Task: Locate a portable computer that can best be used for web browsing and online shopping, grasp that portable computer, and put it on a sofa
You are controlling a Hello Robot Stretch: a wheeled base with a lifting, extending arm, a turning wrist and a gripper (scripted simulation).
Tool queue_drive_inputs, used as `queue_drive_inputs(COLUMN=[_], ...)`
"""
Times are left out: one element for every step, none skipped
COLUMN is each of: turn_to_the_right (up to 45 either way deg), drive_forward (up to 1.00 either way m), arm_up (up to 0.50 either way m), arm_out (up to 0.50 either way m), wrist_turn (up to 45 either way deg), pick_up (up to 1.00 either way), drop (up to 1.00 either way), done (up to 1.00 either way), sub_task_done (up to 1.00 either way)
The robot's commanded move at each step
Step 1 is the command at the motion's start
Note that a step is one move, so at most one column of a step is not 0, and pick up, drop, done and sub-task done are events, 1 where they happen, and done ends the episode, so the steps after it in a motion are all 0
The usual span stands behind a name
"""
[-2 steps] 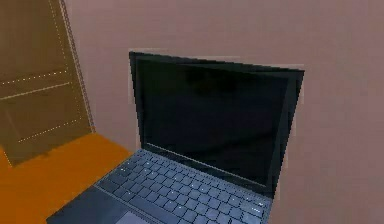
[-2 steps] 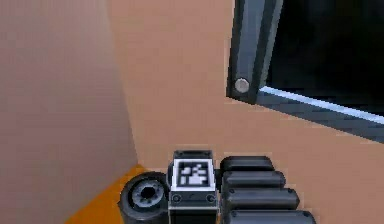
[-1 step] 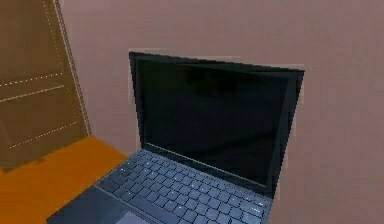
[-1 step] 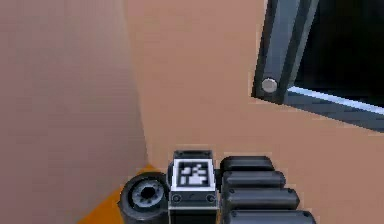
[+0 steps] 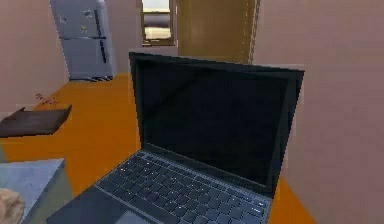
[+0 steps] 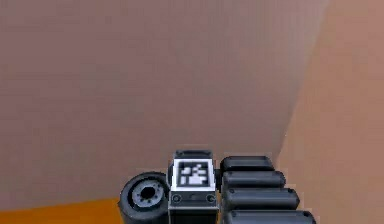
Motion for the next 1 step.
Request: queue_drive_inputs(turn_to_the_right=[-6.0], drive_forward=[0.0], arm_up=[0.0], arm_out=[0.0], wrist_turn=[0.0], pick_up=[0.0], drop=[0.0], done=[0.0], sub_task_done=[0.0])
